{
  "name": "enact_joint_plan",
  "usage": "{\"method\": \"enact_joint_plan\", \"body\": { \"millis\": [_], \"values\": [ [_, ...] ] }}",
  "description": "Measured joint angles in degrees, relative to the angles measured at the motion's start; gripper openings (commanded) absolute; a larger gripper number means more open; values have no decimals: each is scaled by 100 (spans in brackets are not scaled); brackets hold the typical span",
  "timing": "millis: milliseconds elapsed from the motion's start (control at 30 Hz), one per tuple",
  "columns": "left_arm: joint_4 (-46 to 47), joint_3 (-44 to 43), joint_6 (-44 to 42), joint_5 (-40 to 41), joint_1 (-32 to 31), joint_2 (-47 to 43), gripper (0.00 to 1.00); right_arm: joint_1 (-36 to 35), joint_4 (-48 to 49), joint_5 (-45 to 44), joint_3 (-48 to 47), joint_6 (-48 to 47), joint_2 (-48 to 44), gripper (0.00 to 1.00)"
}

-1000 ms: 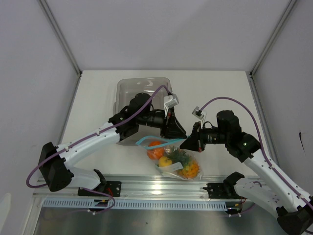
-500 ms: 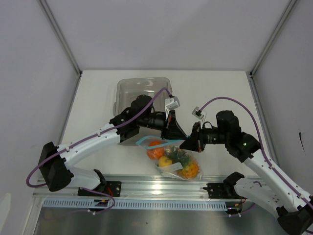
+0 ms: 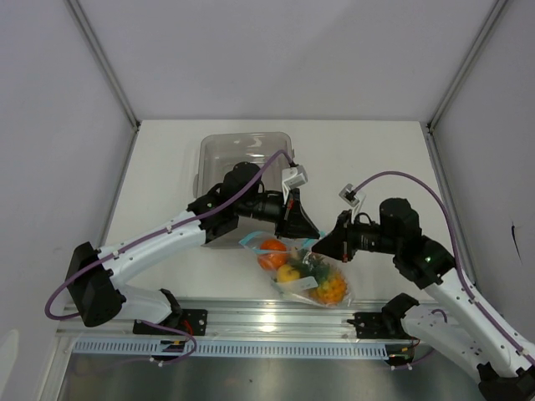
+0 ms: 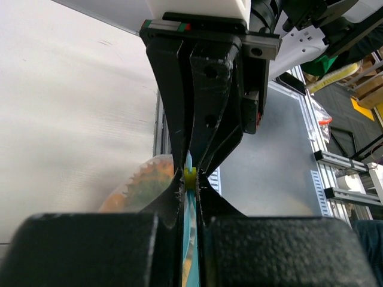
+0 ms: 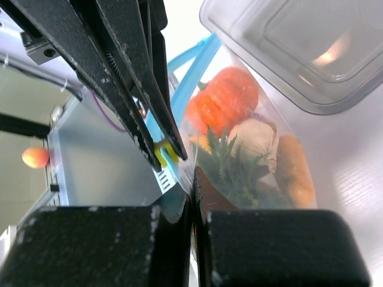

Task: Place the food in the zip-top bag and seal the zipper
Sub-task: Zip the zipper food storage bag at the center of the board.

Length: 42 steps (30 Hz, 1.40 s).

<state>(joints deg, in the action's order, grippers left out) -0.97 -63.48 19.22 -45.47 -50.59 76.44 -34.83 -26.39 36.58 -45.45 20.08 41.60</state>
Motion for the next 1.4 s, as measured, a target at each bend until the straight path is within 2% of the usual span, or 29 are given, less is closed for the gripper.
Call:
{"method": "enact_joint_plan", "body": {
  "millis": [200, 367, 400, 500, 633, 700, 800, 867, 1133, 1400],
  "values": [
    [26, 120, -24, -131, 42, -7, 1, 0, 245, -227, 293, 345, -455, 0],
    [52, 179, -22, -245, 55, -7, 1, 0, 356, -133, 382, 481, -424, 0],
    [52, 179, -20, -304, 61, -7, 1, 0, 369, -22, 378, 466, -348, 1],
    [46, 179, -15, -470, 63, 4, 1, 0, 348, 378, 262, 330, 35, 14],
    [-33, 125, -24, -573, 81, 50, 1, -28, 42, 807, -59, -39, 560, 17],
    [-85, 61, -24, -621, 92, 76, 1, -31, -175, 929, -236, -240, 645, 9],
    [-136, -20, -26, -693, 98, 79, 1, -31, -365, 1082, -415, -455, 721, 9],
    [-195, -48, -33, -734, 103, 79, 1, -26, -413, 1193, -457, -560, 765, 0],
    [-354, -140, -83, -756, 107, 157, 1, -26, -411, 1290, -448, -527, 726, 0],
    [-348, -201, -173, -748, 111, 177, 1, -31, 7, 269, -164, -4, -136, 0]
  ]
}}
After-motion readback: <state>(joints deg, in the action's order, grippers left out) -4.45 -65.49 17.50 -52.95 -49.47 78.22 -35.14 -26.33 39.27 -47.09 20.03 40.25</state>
